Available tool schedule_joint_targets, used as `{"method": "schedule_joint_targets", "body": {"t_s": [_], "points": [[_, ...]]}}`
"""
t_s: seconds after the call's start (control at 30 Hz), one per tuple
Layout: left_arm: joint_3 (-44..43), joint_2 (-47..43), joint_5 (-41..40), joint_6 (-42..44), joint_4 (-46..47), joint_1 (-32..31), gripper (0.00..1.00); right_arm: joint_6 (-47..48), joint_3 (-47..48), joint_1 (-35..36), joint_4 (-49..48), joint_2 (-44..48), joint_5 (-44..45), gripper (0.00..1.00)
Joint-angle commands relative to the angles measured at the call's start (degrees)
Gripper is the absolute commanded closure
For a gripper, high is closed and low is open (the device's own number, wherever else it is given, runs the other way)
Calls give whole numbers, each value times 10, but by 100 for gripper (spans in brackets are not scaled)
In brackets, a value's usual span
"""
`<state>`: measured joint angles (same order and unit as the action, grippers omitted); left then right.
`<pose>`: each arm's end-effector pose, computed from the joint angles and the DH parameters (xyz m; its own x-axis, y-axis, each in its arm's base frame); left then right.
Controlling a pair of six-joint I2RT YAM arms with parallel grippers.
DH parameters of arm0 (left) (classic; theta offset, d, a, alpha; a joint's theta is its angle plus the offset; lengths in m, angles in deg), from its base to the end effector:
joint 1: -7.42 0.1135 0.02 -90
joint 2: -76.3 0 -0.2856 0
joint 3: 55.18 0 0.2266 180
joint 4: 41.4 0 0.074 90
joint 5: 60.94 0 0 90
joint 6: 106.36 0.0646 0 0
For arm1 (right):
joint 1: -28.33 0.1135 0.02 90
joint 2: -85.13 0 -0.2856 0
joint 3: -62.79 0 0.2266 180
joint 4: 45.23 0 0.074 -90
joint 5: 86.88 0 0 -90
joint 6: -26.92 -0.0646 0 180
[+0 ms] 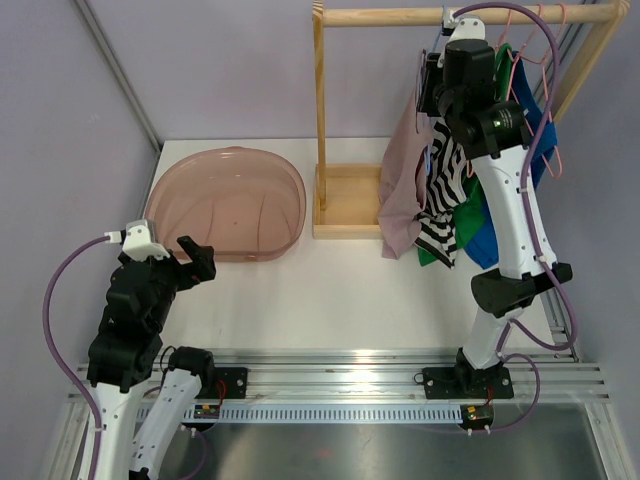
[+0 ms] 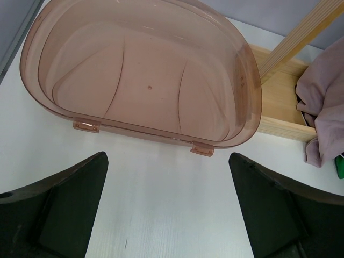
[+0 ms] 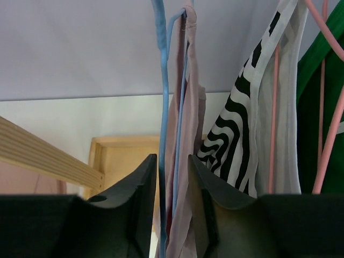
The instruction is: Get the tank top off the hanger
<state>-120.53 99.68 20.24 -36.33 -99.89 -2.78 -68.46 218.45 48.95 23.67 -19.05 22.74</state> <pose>0.0593 -0.0006 0.3392 -0.2734 -0.2937 -0.9160 -0.0671 0.9557 -0.2865 0.3443 0.1064 0.5273 -0.2819 -0.0117 -0.9594 -0.0055 0.9999 -0.0106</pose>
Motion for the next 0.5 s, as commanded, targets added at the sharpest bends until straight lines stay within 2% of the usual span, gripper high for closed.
{"method": "schedule_joint_targets", "body": {"t_s": [0.0, 0.03, 0.13, 0.2, 0.47], "points": [[7, 4, 13, 5, 31, -3, 1, 27, 51, 2, 0, -15, 26, 66], [7, 4, 13, 5, 31, -3, 1, 28, 55, 2, -1, -18, 27, 67], [6, 4, 13, 5, 31, -3, 1, 27, 61, 2, -2, -24, 25, 80], [6, 3, 13, 5, 31, -4, 1, 24, 59, 2, -9, -20, 15, 100], [7, 1, 16, 5, 31, -4, 1, 13, 35, 2, -65, 27, 9, 100]]}}
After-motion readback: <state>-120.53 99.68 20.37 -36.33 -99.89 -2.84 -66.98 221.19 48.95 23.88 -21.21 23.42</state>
